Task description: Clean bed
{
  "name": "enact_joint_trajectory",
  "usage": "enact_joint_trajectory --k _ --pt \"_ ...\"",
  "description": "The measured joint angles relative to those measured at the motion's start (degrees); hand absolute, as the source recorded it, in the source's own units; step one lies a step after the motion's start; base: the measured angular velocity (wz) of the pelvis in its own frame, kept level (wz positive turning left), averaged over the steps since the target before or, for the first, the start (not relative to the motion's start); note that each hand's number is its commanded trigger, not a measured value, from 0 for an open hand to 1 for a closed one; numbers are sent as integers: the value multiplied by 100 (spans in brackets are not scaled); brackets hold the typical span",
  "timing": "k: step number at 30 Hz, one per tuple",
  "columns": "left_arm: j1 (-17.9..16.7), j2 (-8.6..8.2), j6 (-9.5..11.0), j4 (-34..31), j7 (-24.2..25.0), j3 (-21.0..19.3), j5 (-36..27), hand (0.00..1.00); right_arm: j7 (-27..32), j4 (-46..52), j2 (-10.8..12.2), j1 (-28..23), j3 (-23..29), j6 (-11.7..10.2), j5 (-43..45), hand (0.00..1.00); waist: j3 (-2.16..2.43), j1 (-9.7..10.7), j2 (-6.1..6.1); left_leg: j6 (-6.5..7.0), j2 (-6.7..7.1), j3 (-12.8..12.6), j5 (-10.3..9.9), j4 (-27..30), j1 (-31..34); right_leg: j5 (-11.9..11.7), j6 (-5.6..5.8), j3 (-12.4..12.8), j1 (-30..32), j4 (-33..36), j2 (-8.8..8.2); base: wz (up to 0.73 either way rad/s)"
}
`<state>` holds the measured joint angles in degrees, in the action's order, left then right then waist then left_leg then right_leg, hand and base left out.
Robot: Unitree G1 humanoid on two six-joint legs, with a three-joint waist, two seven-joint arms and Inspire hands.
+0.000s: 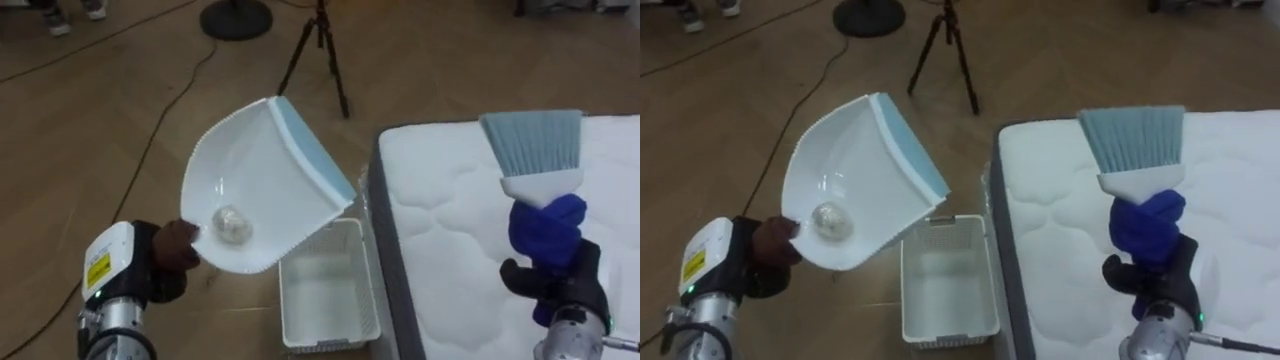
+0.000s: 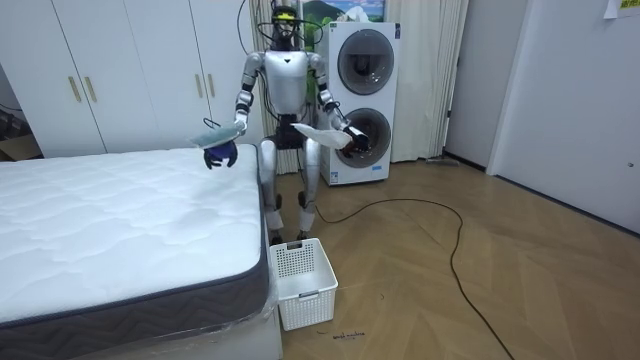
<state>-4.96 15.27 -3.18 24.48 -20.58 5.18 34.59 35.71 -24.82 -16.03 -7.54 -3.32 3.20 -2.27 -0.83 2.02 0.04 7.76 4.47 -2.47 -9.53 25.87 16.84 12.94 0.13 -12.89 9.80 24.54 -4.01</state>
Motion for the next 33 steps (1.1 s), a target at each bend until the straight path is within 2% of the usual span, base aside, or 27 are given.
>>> enact_joint_trajectory --k 2,3,5,6,8,11,14,16,19,22,23,25,26,28,30,32,33 --pt "67 49 -16 161 3 76 5 100 -30 -81 9 37 -11 -98 10 0 -13 -35 12 11 125 208 -36 60 68 131 4 197 123 158 25 39" --pt "89 55 -8 182 3 82 5 100 -30 -158 6 56 -5 -145 13 0 -23 -29 25 36 143 252 -28 86 80 156 14 248 130 198 35 46" --pt "309 144 2 333 -1 84 2 100 -32 -509 3 190 -7 -249 10 0 -49 -33 53 44 198 371 -96 256 260 272 38 579 291 406 81 38" --pt "400 172 5 380 -2 85 5 100 -32 -588 -5 232 -5 -262 10 0 -57 -31 65 42 218 413 -97 290 332 292 43 625 358 460 93 31" --pt "713 384 73 626 -27 198 -7 100 -32 -831 -12 337 -36 -281 9 0 -68 -58 83 33 244 451 -99 337 535 352 53 738 554 627 115 13" --pt "1056 616 117 921 -27 256 133 100 -25 -1114 -24 466 -46 -316 17 0 -99 -25 140 -1 244 465 -119 431 775 394 18 728 791 735 124 0" --pt "1380 724 129 1192 -93 300 192 100 -20 -1301 -42 494 -46 -351 17 0 -133 69 190 -8 282 476 -124 567 1050 482 23 699 1081 958 99 6" --pt "1513 849 130 1398 -121 405 299 100 -20 -1365 -50 486 -44 -365 17 0 -145 199 212 -7 345 508 -124 631 1151 555 25 625 1217 1116 -8 15" --pt "1614 1086 154 1520 -122 409 508 100 -21 -1659 -105 511 -41 -458 27 0 -165 256 244 -10 354 512 -150 720 1310 579 27 693 1436 1253 23 -2" --pt "1727 1330 152 1667 -126 477 567 100 -20 -1766 -253 514 -38 -467 92 0 -220 390 382 -39 406 537 -174 771 1455 595 28 668 1650 1416 -63 5" --pt "1803 1473 118 1760 -125 619 616 100 -20 -1815 -275 523 -21 -494 170 0 -225 438 416 -39 451 509 -162 774 1496 635 51 671 1763 1561 -124 6" --pt "1980 1641 82 1956 -123 857 728 100 -27 -1959 -278 537 -21 -515 319 0 -221 466 447 -11 533 449 -141 781 1521 734 44 667 1899 1816 -215 4" --pt "2039 1715 56 1976 -120 971 789 100 -27 -1989 -309 537 -20 -515 447 0 -241 543 534 -4 587 449 -138 798 1540 770 49 673 1964 1940 -272 12" --pt "2119 1762 19 2001 -112 1148 879 100 -2 -1983 -406 536 -21 -579 565 0 -228 595 644 3 654 406 -134 799 1560 848 55 811 2063 2121 -309 6" --pt "2196 1812 -38 1999 -111 1316 895 100 49 -1986 -484 547 -12 -655 704 0 -219 665 762 3 657 357 -134 800 1603 856 54 812 2161 2215 -360 -2" --pt "2301 1963 -57 2005 -103 1552 897 100 38 -1958 -552 618 -26 -760 973 0 -225 842 913 -6 654 303 -127 818 1681 914 67 813 2210 2245 -387 0" --pt "2321 1975 -55 2009 -94 1584 916 100 35 -1934 -571 617 -47 -799 1041 0 -224 892 957 -4 650 279 -124 836 1692 938 69 814 2214 2253 -384 -7"
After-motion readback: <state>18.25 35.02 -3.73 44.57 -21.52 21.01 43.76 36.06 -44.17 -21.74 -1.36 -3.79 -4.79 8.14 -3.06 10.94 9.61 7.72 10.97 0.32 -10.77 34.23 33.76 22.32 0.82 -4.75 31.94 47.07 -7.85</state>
